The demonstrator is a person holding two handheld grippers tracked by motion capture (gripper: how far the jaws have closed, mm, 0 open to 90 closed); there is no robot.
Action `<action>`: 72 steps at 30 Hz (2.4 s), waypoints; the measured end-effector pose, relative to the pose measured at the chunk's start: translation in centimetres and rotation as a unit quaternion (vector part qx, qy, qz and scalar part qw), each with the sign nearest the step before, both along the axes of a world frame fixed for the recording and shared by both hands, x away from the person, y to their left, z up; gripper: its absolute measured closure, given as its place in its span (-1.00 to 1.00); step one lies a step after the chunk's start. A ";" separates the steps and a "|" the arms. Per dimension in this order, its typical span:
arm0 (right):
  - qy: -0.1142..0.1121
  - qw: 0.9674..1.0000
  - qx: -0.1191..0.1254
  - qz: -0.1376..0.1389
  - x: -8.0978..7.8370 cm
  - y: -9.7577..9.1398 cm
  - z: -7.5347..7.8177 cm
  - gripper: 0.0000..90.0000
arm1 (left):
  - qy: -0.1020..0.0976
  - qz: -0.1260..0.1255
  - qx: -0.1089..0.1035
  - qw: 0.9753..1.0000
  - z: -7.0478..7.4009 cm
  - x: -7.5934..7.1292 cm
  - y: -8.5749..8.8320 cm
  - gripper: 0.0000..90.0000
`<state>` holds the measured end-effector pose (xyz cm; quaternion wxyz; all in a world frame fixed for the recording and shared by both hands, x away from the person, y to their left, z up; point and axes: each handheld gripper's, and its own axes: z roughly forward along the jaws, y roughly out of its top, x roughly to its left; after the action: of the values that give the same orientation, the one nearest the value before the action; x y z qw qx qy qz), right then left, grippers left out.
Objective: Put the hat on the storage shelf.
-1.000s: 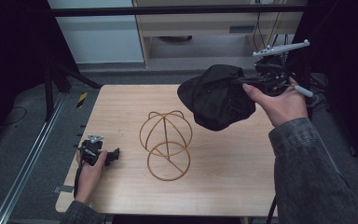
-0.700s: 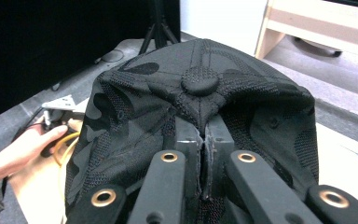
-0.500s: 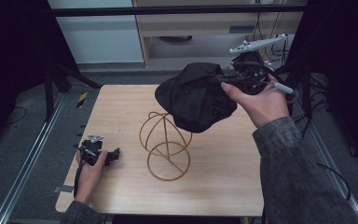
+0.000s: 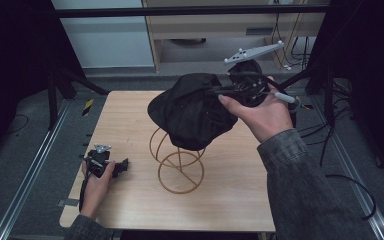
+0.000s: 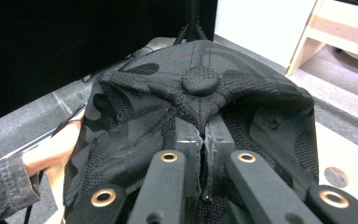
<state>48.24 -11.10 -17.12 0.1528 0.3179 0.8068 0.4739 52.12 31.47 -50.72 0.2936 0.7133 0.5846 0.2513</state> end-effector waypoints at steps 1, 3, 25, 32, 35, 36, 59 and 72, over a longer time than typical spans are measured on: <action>0.002 1.000 0.000 0.003 0.0 0.2 -0.1 0.93 | 0.000 0.000 0.000 1.000 0.0 0.0 0.0 -1.00; 0.002 1.000 0.000 0.005 0.0 0.4 -0.1 0.94 | 0.000 0.000 0.000 1.000 0.0 0.0 0.0 -1.00; 0.027 0.999 0.001 0.037 -0.4 1.8 -2.6 0.93 | 0.000 0.000 0.000 1.000 0.0 0.0 0.0 -1.00; 0.034 0.999 0.003 0.043 -0.5 2.0 -3.3 0.93 | 0.000 0.002 0.001 1.000 0.0 0.1 0.0 -1.00; 0.037 0.998 0.002 0.042 -0.5 2.0 -3.6 0.93 | 0.000 0.002 0.001 1.000 0.0 0.1 0.0 -1.00; 0.042 0.998 0.000 0.042 -0.5 2.0 -4.0 0.93 | 0.001 0.003 0.001 1.000 0.0 0.1 0.0 -1.00; 0.069 0.996 -0.026 0.042 -0.1 2.6 -6.7 0.91 | -0.002 0.009 0.000 1.000 0.0 0.2 -0.1 -1.00; 0.078 0.996 -0.037 0.039 0.1 2.9 -7.9 0.90 | 0.000 0.008 0.001 1.000 0.0 0.2 -0.1 -1.00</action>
<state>48.38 -8.18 -25.00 0.0826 0.3157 0.8451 0.4235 52.31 31.40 -50.72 0.2911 0.7089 0.5901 0.2541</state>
